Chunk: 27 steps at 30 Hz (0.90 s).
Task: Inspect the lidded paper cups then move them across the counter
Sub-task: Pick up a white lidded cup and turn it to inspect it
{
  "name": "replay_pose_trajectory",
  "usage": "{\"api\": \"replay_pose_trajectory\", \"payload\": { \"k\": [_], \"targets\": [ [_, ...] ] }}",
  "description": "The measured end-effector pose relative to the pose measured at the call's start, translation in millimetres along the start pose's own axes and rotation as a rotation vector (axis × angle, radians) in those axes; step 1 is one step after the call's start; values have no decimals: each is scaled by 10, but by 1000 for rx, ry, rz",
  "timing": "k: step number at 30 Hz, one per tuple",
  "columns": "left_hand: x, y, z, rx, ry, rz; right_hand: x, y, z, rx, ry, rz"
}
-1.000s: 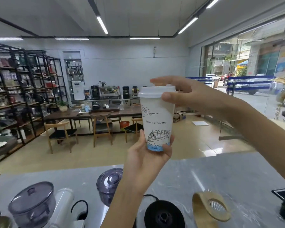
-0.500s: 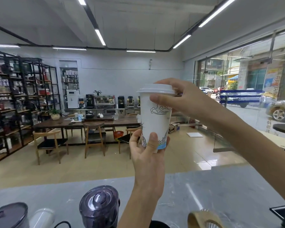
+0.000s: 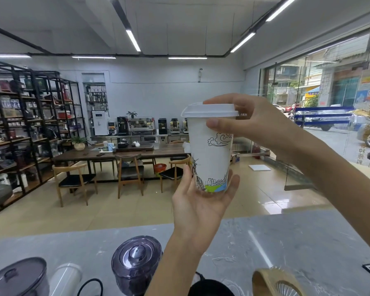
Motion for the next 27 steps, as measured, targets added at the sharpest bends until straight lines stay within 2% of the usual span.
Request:
{"api": "replay_pose_trajectory", "payload": {
  "k": [3, 7, 10, 15, 18, 21, 27],
  "targets": [
    [-73, 77, 102, -118, 137, -208, -20, 8, 28, -66, -134, -11],
    [-20, 68, 93, -129, 184, -219, 18, -2, 59, -101, -217, -5],
    [30, 21, 43, -96, 142, -119, 9, 1, 80, -148, -140, -12],
    [112, 30, 41, -116, -80, 233, -37, 95, 106, -210, -19, 51],
    [106, 51, 77, -97, -196, 356, -69, 161, 183, -149, -50, 66],
    [79, 68, 103, -100, -227, 371, -128, 158, 161, -67, -81, 31],
    [55, 66, 83, -99, -150, 275, -130, 156, 125, -60, -133, 40]
  ]
}}
Point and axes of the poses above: each hand's wrist, its own y-axis away from the middle knuckle, its own z-axis out of the palm, x = y × z, the point moved 8 cm from there along -y, towards the middle knuckle, and after that the axes turned 7 degrees about x, right-handed, at the moved point
